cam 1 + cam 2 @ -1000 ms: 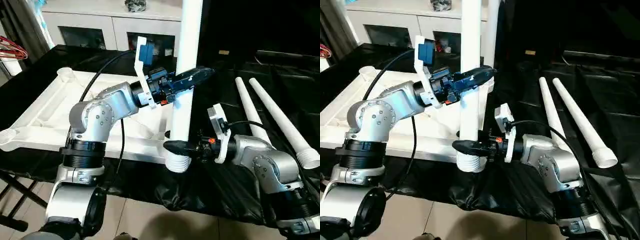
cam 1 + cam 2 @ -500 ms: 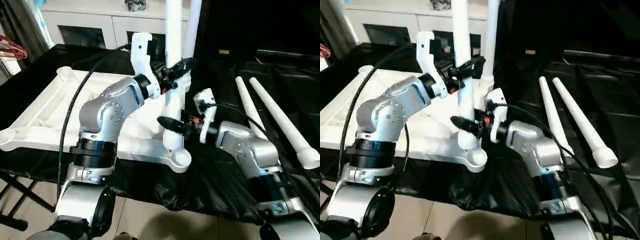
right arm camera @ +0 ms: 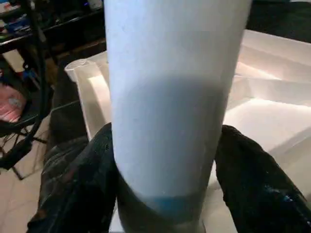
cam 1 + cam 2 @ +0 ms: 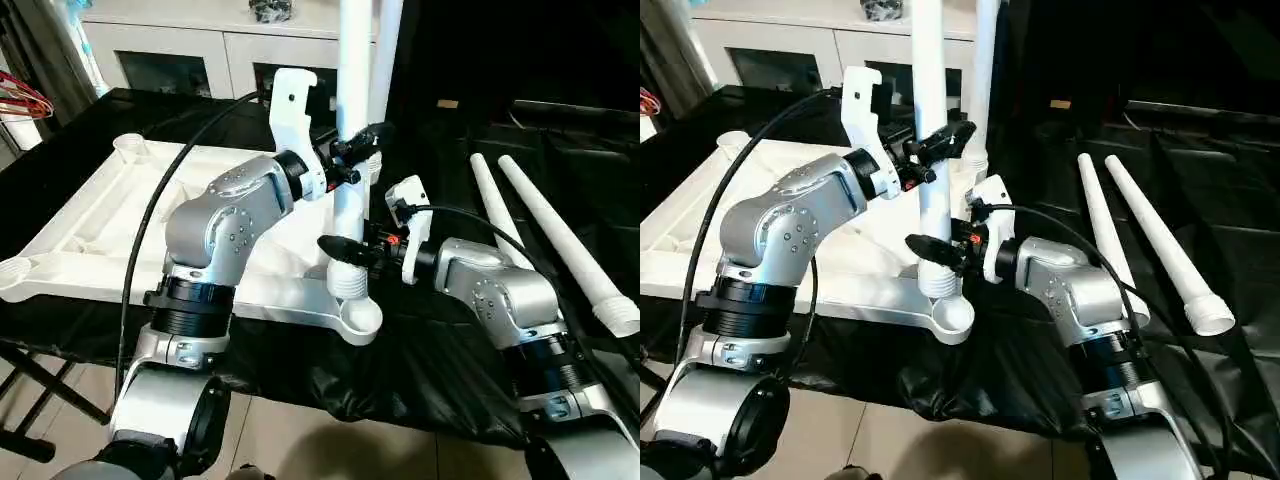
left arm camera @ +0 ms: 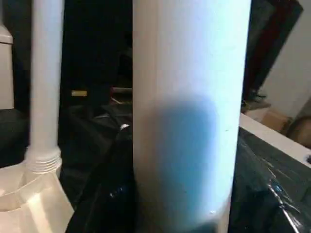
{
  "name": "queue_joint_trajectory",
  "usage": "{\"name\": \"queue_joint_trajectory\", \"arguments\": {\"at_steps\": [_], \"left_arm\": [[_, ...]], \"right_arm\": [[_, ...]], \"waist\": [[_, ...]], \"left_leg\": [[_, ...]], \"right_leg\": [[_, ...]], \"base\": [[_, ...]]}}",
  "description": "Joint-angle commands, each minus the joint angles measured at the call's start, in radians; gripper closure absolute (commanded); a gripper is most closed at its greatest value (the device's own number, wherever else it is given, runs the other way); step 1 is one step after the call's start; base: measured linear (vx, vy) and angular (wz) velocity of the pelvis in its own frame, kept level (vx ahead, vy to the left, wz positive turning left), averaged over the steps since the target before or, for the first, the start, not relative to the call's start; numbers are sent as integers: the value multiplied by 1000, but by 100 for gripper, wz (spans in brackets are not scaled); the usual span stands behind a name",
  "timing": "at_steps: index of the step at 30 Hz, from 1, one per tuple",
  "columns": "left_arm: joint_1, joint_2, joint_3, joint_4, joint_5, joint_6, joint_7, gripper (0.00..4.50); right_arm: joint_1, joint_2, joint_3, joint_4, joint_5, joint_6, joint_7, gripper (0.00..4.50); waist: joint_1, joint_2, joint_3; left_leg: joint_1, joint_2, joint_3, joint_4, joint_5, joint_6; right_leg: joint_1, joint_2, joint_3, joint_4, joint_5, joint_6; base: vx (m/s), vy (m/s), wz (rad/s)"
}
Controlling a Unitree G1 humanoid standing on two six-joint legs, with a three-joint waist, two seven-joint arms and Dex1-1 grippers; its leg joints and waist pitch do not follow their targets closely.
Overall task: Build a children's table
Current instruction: Pick table leg
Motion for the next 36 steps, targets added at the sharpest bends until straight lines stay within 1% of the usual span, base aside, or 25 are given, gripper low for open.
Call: {"name": "queue_joint_trajectory", "arguments": {"at_steps": [1,3,5,7,8,9,10,15,17,19,20,22,23,26,27,28,29,30,32,33,34,35,36], "left_arm": [[-22,14,-21,-1,7,-4,-29,272],[-22,21,-34,-3,9,-3,-48,272],[-22,22,-38,-3,9,-2,-54,272],[-24,25,-42,-3,11,-3,-62,272],[-26,25,-43,-1,12,-5,-64,272],[-27,26,-45,2,14,-7,-67,272],[-30,27,-46,4,15,-9,-69,272],[-35,29,-49,9,13,-12,-80,272],[-35,30,-51,8,12,-11,-84,272],[-33,29,-51,4,13,-8,-87,272],[-32,28,-51,2,13,-8,-88,272],[-30,27,-50,0,14,-6,-90,272],[-30,26,-50,-1,13,-6,-90,272],[-29,26,-50,-2,12,-6,-90,272],[-29,26,-50,-2,12,-6,-90,272],[-29,27,-50,-2,12,-6,-91,272],[-30,28,-50,-1,13,-6,-92,272],[-30,31,-52,-1,18,-9,-98,272],[-31,32,-53,-1,20,-10,-100,272],[-33,26,-41,3,2,14,-98,237],[-35,24,-34,7,-6,20,-99,216],[-37,23,-27,10,-12,24,-100,202],[-37,25,-28,10,-11,21,-102,202]], "right_arm": [[-6,-22,12,-2,-19,22,16,157],[-6,-30,20,-5,-17,31,25,157],[-7,-31,21,-5,-14,37,27,157],[-6,-37,29,-5,-14,50,32,157],[-5,-39,30,-4,-15,49,35,157],[-5,-40,31,-2,-15,55,38,157],[-4,-40,34,0,-17,56,41,157],[-5,-36,30,4,-11,72,43,157],[-7,-32,26,7,-7,76,40,183],[-9,-26,20,8,1,84,38,190],[-8,-24,18,9,6,88,40,196],[-8,-20,13,13,15,97,44,225],[-8,-19,12,14,16,98,45,232],[-7,-17,9,17,20,104,47,234],[-7,-16,7,17,21,109,46,253],[-7,-16,8,18,21,109,47,256],[-6,-16,8,19,21,108,48,255],[-6,-16,7,20,24,108,47,258],[-5,-15,6,20,26,108,46,259],[-4,-16,5,18,27,107,46,259],[-2,-15,3,17,27,105,46,259],[-1,-13,1,16,26,103,45,259],[0,-12,0,16,26,103,44,259]], "waist": [[4,-14,-83],[3,-14,-83],[3,-15,-83],[4,-14,-84],[4,-10,-84],[2,-13,-84],[2,-13,-84],[3,-13,-84],[2,-12,-84],[3,-11,-85],[2,-12,-84],[3,-13,-86],[3,-13,-86],[3,-13,-85],[3,-13,-85],[3,-12,-85],[3,-12,-85],[4,-10,-85],[4,-11,-85],[4,-11,-86],[3,-11,-85],[3,-11,-86],[4,-11,-85]], "left_leg": [[15,27,-7,-56,-117,40],[16,27,-6,-56,-125,39],[14,26,-6,-56,-121,38],[16,27,-7,-55,-116,38],[16,28,-7,-55,-115,38],[15,27,-7,-55,-118,37],[15,27,-7,-55,-118,37],[16,27,-7,-55,-117,38],[16,27,-7,-55,-119,37],[16,27,-7,-55,-118,37],[15,27,-7,-55,-118,37],[15,27,-7,-55,-112,38],[15,27,-7,-55,-112,38],[15,27,-7,-55,-115,37],[15,28,-7,-55,-112,37],[16,28,-7,-55,-116,36],[16,28,-7,-55,-118,36],[16,27,-7,-55,-119,34],[16,28,-7,-55,-119,34],[17,28,-7,-55,-117,33],[16,28,-7,-54,-116,34],[16,27,-7,-55,-114,34],[16,26,-6,-54,-113,35]], "right_leg": [[61,-73,43,-68,-142,-194],[60,-73,43,-70,-153,-194],[62,-74,44,-69,-154,-192],[61,-73,44,-68,-146,-196],[60,-73,44,-66,-142,-197],[61,-73,44,-67,-139,-199],[62,-73,44,-67,-137,-200],[61,-72,44,-67,-136,-202],[61,-72,43,-67,-138,-202],[62,-73,44,-66,-132,-204],[62,-73,44,-67,-131,-203],[62,-73,44,-64,-122,-206],[62,-73,44,-64,-122,-206],[62,-73,44,-65,-125,-206],[63,-74,44,-65,-123,-207],[61,-73,43,-65,-126,-207],[61,-73,43,-65,-128,-206],[62,-74,44,-66,-131,-205],[62,-74,44,-66,-130,-204],[62,-74,44,-65,-127,-204],[62,-73,44,-65,-124,-205],[62,-73,44,-64,-120,-207],[62,-73,44,-65,-121,-208]], "base": [[0,0,0],[0,0,0],[0,0,0],[0,0,0],[0,0,0],[0,0,0],[0,0,0],[0,0,0],[0,0,0],[0,0,0],[0,0,0],[0,0,0],[0,0,0],[0,0,0],[0,0,0],[0,0,0],[0,0,0],[0,0,0],[0,0,0],[0,0,0],[0,0,0],[0,0,0],[0,0,0]]}}
